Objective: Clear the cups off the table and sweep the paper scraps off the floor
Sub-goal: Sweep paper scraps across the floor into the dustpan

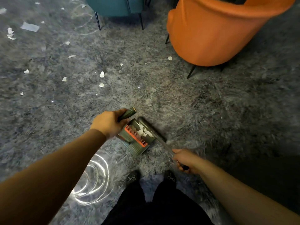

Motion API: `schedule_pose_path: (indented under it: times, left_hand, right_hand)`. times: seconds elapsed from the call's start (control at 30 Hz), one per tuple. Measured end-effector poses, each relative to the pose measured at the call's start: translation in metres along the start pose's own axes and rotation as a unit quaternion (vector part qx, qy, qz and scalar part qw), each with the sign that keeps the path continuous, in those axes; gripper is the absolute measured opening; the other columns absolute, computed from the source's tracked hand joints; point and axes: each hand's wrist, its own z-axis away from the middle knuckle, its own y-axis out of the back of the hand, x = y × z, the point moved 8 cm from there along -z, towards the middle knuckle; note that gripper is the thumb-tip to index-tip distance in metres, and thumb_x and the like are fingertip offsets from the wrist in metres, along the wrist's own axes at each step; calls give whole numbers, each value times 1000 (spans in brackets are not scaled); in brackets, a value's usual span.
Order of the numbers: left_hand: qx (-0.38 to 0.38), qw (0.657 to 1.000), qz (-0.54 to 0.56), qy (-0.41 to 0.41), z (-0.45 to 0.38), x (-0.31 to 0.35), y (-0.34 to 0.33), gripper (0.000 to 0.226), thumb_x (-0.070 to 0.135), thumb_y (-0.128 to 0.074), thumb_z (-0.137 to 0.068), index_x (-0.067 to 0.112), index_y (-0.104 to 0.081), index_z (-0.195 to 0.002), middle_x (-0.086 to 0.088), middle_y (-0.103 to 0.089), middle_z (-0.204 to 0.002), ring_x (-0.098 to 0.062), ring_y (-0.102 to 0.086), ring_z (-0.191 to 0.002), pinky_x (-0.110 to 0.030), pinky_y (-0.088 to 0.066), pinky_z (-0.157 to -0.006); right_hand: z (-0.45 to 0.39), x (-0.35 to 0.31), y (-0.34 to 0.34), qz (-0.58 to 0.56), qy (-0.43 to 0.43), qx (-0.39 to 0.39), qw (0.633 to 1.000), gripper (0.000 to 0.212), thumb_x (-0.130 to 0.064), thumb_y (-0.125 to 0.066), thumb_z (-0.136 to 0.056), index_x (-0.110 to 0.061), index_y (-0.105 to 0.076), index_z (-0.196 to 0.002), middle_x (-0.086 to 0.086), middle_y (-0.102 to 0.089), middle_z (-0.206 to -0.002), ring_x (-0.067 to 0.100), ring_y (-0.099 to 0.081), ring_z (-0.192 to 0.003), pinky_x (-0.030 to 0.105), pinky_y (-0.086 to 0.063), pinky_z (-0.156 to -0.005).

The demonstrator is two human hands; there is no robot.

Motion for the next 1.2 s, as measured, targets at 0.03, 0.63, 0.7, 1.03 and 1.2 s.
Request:
schedule_pose_path:
  times: [0.03,0.63,0.7,1.03,1.2]
  left_hand:
    - [-2,1000,-4,-7,-1,0,0,51,52,-55,-91,37,-47,-139,-3,-69,-114,-26,-64,-102,-31,-50,-78]
    - [-45,990,-40,-126,5,-39,34,51,49,-61,-88,35,-51,-137,-2,-72,-109,-22,-66,-96,-27,-44,-71]
    - [-58,987,-60,-139,7,-42,32,52,50,-60,-88,34,-51,-137,-1,-72,-109,-21,-66,-95,-26,-41,-70]
    - [-22,989,-85,-120,7,-41,25,53,55,-54,-90,37,-47,-139,-2,-71,-109,-25,-65,-97,-30,-50,-73]
    - [-14,988,-96,-123,9,-37,25,51,56,-52,-91,39,-46,-139,-2,-71,-101,-24,-65,-88,-29,-50,-69]
  right_hand:
    - [6,-2,-7,-2,0,-7,1000,42,1,-36,-97,-8,-44,-137,5,-37,-59,4,-35,-25,13,-22,-30]
    - [37,29,-14,-159,-27,59,985,51,-4,-40,-99,-19,-33,-147,3,-40,-58,8,-33,-36,15,-21,-36]
    - [34,30,-16,-162,-30,72,984,51,-4,-40,-99,-19,-34,-147,4,-41,-58,8,-33,-33,13,-21,-34]
    - [17,15,-39,-68,-59,28,996,50,-7,-41,-96,-25,-39,-143,2,-44,-60,6,-38,-32,13,-26,-31]
    - [28,13,-64,-45,-59,-37,997,51,-9,-41,-96,-27,-38,-144,0,-44,-58,4,-38,-31,11,-23,-31]
